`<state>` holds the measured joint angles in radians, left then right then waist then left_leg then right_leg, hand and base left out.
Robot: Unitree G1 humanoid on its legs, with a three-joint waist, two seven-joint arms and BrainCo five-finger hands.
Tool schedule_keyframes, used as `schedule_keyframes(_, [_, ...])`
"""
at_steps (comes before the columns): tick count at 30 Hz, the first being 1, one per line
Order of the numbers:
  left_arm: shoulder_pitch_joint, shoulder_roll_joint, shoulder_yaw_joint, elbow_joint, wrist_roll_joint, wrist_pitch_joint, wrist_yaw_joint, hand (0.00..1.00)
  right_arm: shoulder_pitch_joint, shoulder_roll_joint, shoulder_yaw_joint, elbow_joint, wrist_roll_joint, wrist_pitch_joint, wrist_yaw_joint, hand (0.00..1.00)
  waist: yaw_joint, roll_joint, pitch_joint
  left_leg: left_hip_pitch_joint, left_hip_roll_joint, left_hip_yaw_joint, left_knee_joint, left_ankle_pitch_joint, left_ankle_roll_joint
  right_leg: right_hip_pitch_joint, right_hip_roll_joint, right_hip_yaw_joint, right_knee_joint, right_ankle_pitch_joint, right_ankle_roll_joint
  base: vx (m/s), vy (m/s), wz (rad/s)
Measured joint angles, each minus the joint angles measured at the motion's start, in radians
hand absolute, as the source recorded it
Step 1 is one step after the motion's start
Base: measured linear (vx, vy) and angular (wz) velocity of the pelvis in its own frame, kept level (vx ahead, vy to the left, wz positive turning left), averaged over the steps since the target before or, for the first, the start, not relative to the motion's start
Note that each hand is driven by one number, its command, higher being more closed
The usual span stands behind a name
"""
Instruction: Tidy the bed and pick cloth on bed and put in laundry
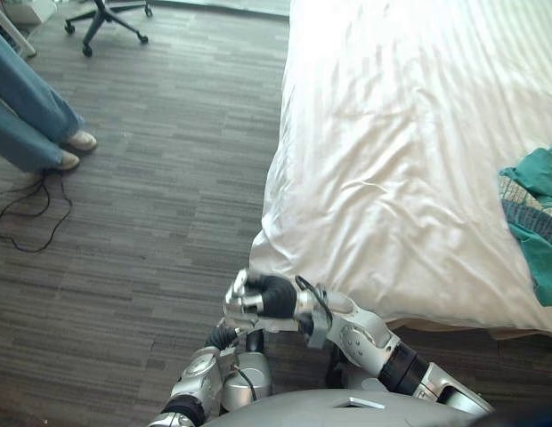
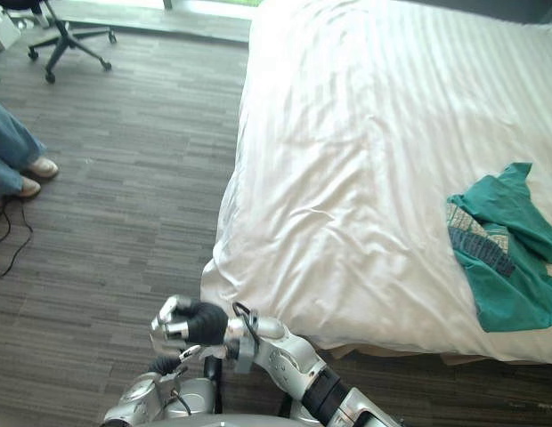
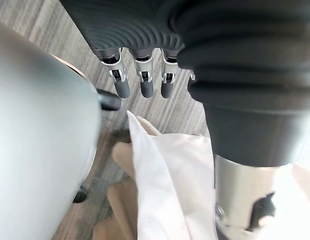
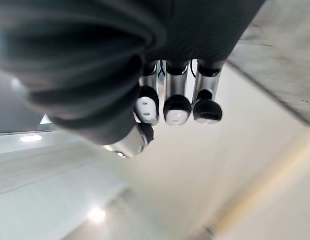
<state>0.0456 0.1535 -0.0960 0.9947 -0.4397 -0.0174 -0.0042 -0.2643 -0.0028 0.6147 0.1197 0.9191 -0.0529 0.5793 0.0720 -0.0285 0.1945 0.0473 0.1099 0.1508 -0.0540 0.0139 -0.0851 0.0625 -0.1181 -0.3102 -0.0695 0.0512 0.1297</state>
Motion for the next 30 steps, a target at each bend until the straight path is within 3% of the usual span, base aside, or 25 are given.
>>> schedule_keyframes(2, [0.006, -0.002, 0.006, 0.005, 0.002, 0.010, 0.003, 0.00, -0.034, 0.000, -0.109, 0.006, 0.023, -0.041, -0.107, 1.00, -0.002, 0.010, -0.007, 0.023, 0.000, 0.008, -0.005, 0.000, 0.000, 0.017, 0.003, 0.020, -0.005, 0.003, 0.001, -0.01, 0.005, -0.12])
schedule_keyframes(5, [0.012, -0.005, 0.021, 0.006, 0.003, 0.010, -0.008, 0.00, -0.042, -0.003, -0.222, 0.052, 0.052, -0.054, -0.202, 1.00, -0.005, 0.031, -0.002, 0.018, 0.004, 0.024, -0.007, 0.000, 0.000, -0.004, 0.004, 0.027, 0.007, 0.002, 0.000, -0.02, 0.007, -0.19])
schedule_keyframes(7, [-0.002, -0.006, 0.016, 0.009, 0.004, 0.011, -0.034, 0.00, -0.068, -0.021, -0.294, 0.113, 0.051, -0.050, -0.261, 1.00, -0.014, 0.047, 0.012, -0.040, 0.003, 0.037, 0.023, -0.001, 0.001, -0.097, -0.010, 0.055, 0.083, -0.014, -0.010, -0.06, 0.031, -0.31])
schedule_keyframes(9, [-0.037, -0.015, -0.009, 0.009, -0.001, 0.008, -0.054, 0.00, -0.102, -0.048, -0.372, 0.175, 0.040, -0.039, -0.291, 1.00, -0.034, 0.065, 0.063, -0.087, -0.009, 0.042, 0.054, -0.001, 0.007, -0.181, -0.031, 0.080, 0.181, -0.043, -0.009, -0.09, 0.031, -0.09])
schedule_keyframes(12, [-0.083, -0.036, -0.030, 0.005, -0.021, -0.014, -0.081, 0.00, -0.131, -0.126, -0.505, 0.307, 0.018, -0.018, -0.367, 1.00, -0.058, 0.132, 0.194, -0.127, -0.042, 0.070, 0.076, 0.000, 0.021, -0.294, -0.073, 0.137, 0.314, -0.083, 0.001, -0.12, 0.053, -0.25])
schedule_keyframes(14, [-0.085, -0.035, -0.029, 0.000, -0.023, -0.025, -0.082, 0.00, -0.121, -0.146, -0.545, 0.337, 0.007, -0.021, -0.372, 1.00, -0.073, 0.142, 0.224, -0.143, -0.044, 0.092, 0.074, 0.004, 0.026, -0.331, -0.074, 0.155, 0.329, -0.084, 0.000, -0.03, 0.009, -0.27])
schedule_keyframes(21, [-0.081, -0.036, -0.030, -0.023, -0.020, -0.042, -0.082, 0.00, 0.071, -0.114, -0.684, 0.212, -0.020, -0.101, -0.335, 1.00, -0.103, 0.135, 0.235, -0.135, -0.028, 0.142, 0.076, -0.019, 0.017, -0.348, -0.051, 0.190, 0.321, -0.090, -0.003, 0.05, -0.010, -0.19])
schedule_keyframes(24, [-0.061, -0.038, 0.034, -0.027, -0.020, -0.042, -0.081, 0.00, 0.196, -0.075, -0.773, 0.198, -0.020, -0.131, -0.285, 1.00, -0.125, 0.102, 0.231, -0.119, -0.019, 0.162, 0.076, -0.035, 0.011, -0.337, -0.035, 0.211, 0.310, -0.090, -0.002, 0.11, 0.000, -0.21])
schedule_keyframes(27, [-0.059, -0.045, 0.097, -0.039, -0.020, -0.037, -0.077, 0.00, 0.339, -0.077, -0.893, 0.307, -0.033, -0.121, -0.291, 1.00, -0.134, 0.069, 0.223, -0.099, -0.005, 0.189, 0.094, -0.063, 0.005, -0.322, -0.024, 0.220, 0.307, -0.100, -0.005, 0.10, -0.004, -0.26])
schedule_keyframes(28, [-0.059, -0.053, 0.111, -0.045, -0.021, -0.034, -0.076, 0.00, 0.400, -0.077, -0.944, 0.396, -0.043, -0.111, -0.304, 0.00, -0.143, 0.065, 0.222, -0.093, -0.002, 0.193, 0.095, -0.068, 0.002, -0.316, -0.021, 0.220, 0.305, -0.104, -0.003, 0.11, -0.005, -0.10])
schedule_keyframes(30, [-0.058, -0.068, 0.134, -0.052, -0.020, -0.025, -0.075, 0.00, 0.486, -0.087, -0.981, 0.483, -0.086, -0.101, -0.317, 0.00, -0.163, 0.064, 0.221, -0.083, 0.000, 0.198, 0.091, -0.070, 0.001, -0.308, -0.019, 0.220, 0.304, -0.109, -0.001, 0.11, -0.005, -0.06])
